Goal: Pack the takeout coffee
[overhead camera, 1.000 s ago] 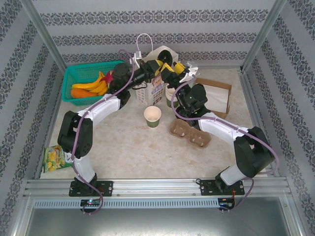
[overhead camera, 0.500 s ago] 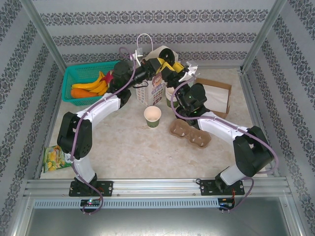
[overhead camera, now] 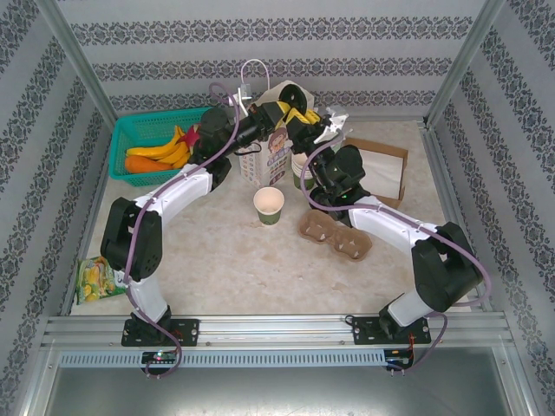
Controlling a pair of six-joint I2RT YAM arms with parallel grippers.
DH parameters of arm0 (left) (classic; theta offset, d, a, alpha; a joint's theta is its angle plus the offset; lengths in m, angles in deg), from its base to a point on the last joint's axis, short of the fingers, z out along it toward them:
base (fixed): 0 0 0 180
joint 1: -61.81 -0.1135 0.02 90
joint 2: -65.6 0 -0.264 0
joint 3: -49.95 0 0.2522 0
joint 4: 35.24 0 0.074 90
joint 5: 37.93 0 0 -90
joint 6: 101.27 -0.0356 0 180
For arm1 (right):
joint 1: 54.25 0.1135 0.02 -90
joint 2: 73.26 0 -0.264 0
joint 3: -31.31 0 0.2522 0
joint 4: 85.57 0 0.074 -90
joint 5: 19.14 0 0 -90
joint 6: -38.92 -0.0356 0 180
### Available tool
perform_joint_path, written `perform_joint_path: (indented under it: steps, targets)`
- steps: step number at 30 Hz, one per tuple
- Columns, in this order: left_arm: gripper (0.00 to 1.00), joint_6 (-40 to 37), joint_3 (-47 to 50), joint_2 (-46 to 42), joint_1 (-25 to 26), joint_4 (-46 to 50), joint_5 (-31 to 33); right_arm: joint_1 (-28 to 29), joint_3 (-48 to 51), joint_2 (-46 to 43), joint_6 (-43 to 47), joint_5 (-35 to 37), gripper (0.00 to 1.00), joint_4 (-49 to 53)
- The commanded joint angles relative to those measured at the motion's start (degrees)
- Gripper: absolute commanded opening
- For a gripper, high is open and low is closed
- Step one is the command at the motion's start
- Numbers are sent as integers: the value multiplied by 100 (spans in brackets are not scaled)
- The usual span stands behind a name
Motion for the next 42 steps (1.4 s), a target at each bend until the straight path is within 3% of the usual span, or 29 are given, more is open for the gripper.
perform_joint_path:
  steps: [1, 5, 12, 20, 23, 26, 30, 35, 38, 42]
  targets:
    - [22, -370, -32, -347, -26, 127, -302, -139, -138, -281, 551, -186, 8, 218]
    - [37, -823, 186, -553, -85, 177, -535, -298, -61, -609, 1049, -289, 4, 713]
    - [42, -1788, 489, -1023, -126, 1017, -334, -577, 35, -980, 1691, -596, 1, 1235]
    - [100, -2598, 311, -1355, -431, 2144, -460, -516, 35, -1329, 4035, -948, 0, 1887]
    - [100, -2607, 247, -1462, -759, 2293, -820, -347, 36, -1394, 5590, -925, 0, 2127]
    - [100, -3325, -119, -1632, -958, 3562, -853, -77, 21, -1353, 7401, -759, 0, 2341]
    - [100, -4496, -632, -1875, -986, 5272, -523, 118, -183, -1339, 8811, -768, 0, 2881]
    - [99, -5372, -1364, -1823, -986, 6946, -185, 510, -269, -1077, 11023, -437, 0, 3220]
    - [100, -5799, -1701, -1726, -989, 7619, -182, 661, -205, -919, 12118, -445, 0, 3101]
    - [100, -6341, -2143, -1521, -984, 8447, -194, 731, -181, -786, 12852, -718, 0, 3032]
